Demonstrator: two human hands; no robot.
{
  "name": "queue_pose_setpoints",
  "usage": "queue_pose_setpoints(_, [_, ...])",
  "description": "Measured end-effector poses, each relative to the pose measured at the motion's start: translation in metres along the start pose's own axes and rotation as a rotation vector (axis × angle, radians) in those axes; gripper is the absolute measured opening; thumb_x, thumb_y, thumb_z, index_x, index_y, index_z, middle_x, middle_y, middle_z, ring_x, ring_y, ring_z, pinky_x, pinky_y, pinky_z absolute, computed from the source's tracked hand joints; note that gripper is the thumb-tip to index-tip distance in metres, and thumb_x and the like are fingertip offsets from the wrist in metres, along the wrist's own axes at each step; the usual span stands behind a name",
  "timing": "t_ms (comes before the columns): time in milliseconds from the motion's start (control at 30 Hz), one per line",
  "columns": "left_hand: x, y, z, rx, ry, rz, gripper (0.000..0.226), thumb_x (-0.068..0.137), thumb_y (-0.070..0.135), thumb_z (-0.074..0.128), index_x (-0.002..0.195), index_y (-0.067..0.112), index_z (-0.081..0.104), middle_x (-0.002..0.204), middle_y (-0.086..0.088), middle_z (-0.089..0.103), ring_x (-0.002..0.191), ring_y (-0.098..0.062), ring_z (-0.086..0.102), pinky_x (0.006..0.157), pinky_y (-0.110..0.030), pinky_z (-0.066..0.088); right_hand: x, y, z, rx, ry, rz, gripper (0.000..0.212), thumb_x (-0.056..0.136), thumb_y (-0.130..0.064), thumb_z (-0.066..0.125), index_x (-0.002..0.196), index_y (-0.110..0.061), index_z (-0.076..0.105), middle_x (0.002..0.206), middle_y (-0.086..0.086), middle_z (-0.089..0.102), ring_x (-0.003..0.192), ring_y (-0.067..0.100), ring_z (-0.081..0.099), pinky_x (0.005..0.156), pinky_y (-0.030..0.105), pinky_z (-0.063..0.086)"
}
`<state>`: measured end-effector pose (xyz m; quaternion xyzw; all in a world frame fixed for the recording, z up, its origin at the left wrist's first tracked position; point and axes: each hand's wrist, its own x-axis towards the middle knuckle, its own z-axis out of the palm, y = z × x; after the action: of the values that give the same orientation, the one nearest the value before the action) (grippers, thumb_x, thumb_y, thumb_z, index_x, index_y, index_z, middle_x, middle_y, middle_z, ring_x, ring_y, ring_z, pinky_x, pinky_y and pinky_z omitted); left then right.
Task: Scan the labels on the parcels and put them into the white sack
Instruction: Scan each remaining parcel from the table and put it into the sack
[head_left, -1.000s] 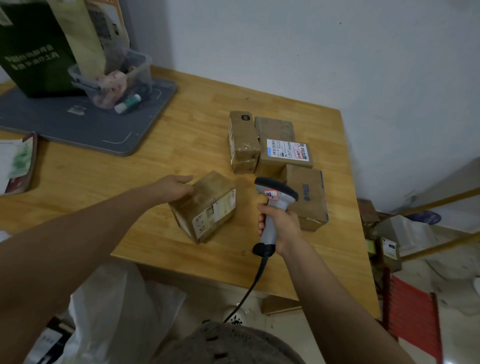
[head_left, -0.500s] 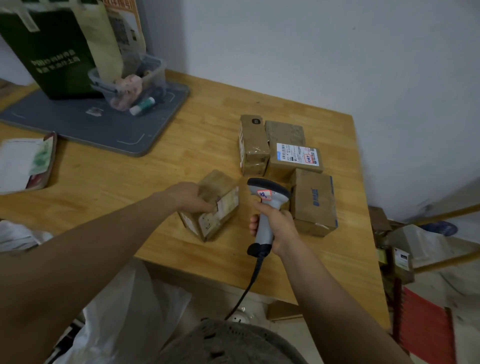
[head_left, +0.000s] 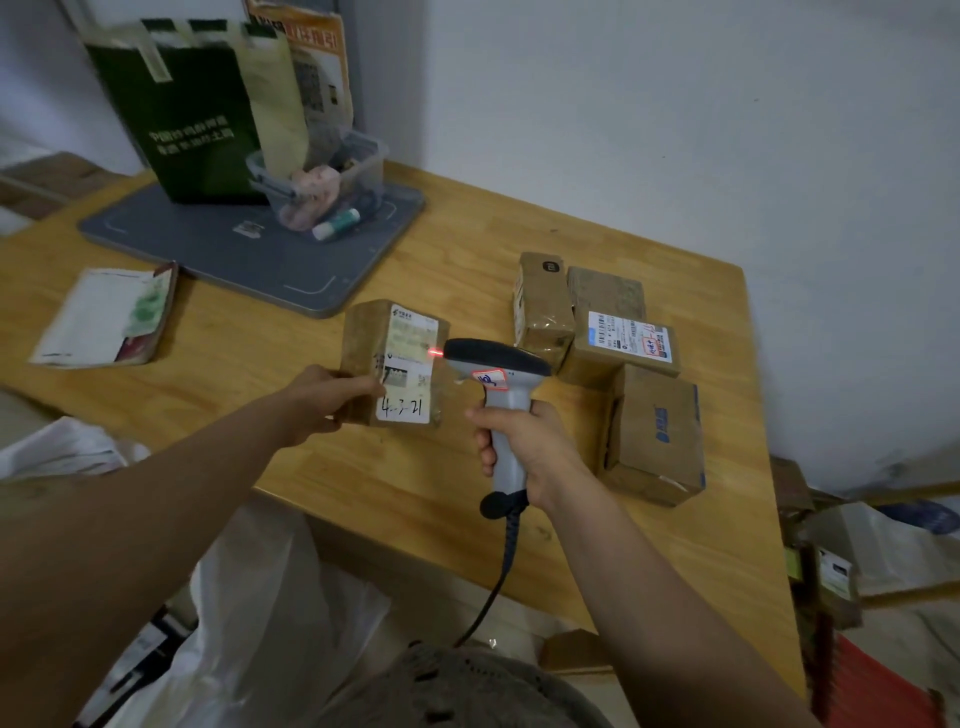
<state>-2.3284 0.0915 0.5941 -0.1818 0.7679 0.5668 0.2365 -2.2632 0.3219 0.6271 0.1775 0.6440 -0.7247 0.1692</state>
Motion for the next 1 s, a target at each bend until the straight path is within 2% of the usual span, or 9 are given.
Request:
queue_pose_setpoints(100, [-0.002,-0.004,-0.008,-0.043,0.008,0.023,0.02,0.081,0.02,0.071,0.096,0.013,0.059,0.101,-0.007,0.068,0.1,-0.022,0.059,0.08,-0.034,0.043,0.0,-0.004,0.01,-0.029,-0.012,-0.02,0.013,0.082,-0.006,0.072,0.08,-0.005,0.059,0.054,0.007,0.055,0.041,0.016,0.048,0.042,0.024,0.043])
queue_pose_setpoints(267, [-0.005,-0.012,-0.018,-0.072,0.039,0.036,0.024,0.081,0.02,0.072,0.1,0.012,0.058,0.102,-0.008,0.068,0.099,-0.021,0.06,0.08,-0.033,0.043,0.002,-0.01,0.024,-0.055,-0.048,-0.068,0.015,0.082,-0.006,0.071,0.074,-0.006,0.058,0.051,0.005,0.055,0.04,0.015,0.047,0.042,0.024,0.042])
queue_pose_setpoints(433, [-0.005,-0.017,-0.026,-0.096,0.064,0.053,0.021,0.081,0.02,0.072,0.095,0.015,0.058,0.1,-0.007,0.068,0.097,-0.021,0.061,0.069,-0.029,0.044,0.003,-0.013,0.033,-0.049,-0.065,-0.071,0.015,0.082,-0.005,0.071,0.075,-0.006,0.058,0.051,0.005,0.054,0.04,0.015,0.047,0.042,0.024,0.042])
queue_pose_setpoints(567, [-0.005,-0.022,-0.034,-0.099,0.083,0.054,0.024,0.08,0.021,0.073,0.097,0.015,0.059,0.101,-0.007,0.069,0.096,-0.021,0.062,0.071,-0.03,0.046,0.004,-0.014,0.04,-0.053,-0.086,-0.071,0.013,0.082,-0.005,0.071,0.077,-0.005,0.058,0.05,0.004,0.054,0.039,0.015,0.047,0.041,0.024,0.041])
queue_pose_setpoints(700, [-0.004,-0.026,-0.042,-0.113,0.099,0.045,0.035,0.079,0.024,0.074,0.107,0.012,0.057,0.103,-0.007,0.068,0.098,-0.021,0.061,0.072,-0.03,0.047,0.006,-0.014,0.047,-0.059,-0.11,-0.073,0.014,0.082,-0.008,0.072,0.079,-0.005,0.059,0.051,0.004,0.055,0.04,0.014,0.048,0.042,0.024,0.043])
queue_pose_setpoints(800, [-0.005,-0.031,-0.049,-0.138,0.12,0.031,0.043,0.079,0.027,0.074,0.114,0.01,0.056,0.107,-0.008,0.067,0.103,-0.023,0.06,0.082,-0.034,0.049,0.009,-0.013,0.053,-0.049,-0.139,-0.077,0.019,0.08,-0.014,0.077,0.075,-0.008,0.059,0.052,0.004,0.057,0.04,0.015,0.049,0.042,0.024,0.044])
queue_pose_setpoints(900, [-0.014,-0.042,-0.065,-0.199,0.204,0.013,0.046,0.08,0.033,0.073,0.115,0.009,0.058,0.108,-0.008,0.066,0.106,-0.025,0.06,0.089,-0.038,0.051,0.013,-0.01,0.066,-0.072,-0.182,-0.063,0.023,0.077,-0.017,0.08,0.076,-0.008,0.059,0.052,0.005,0.058,0.04,0.016,0.05,0.042,0.025,0.044])
queue_pose_setpoints(1000, [-0.031,-0.067,-0.093,-0.303,0.411,0.024,0.04,0.082,0.036,0.069,0.111,0.008,0.063,0.098,-0.007,0.068,0.09,-0.022,0.063,0.076,-0.034,0.054,0.017,-0.001,0.091,-0.128,-0.244,-0.02,0.023,0.076,-0.013,0.08,0.08,-0.005,0.059,0.051,0.005,0.057,0.04,0.015,0.05,0.042,0.025,0.044])
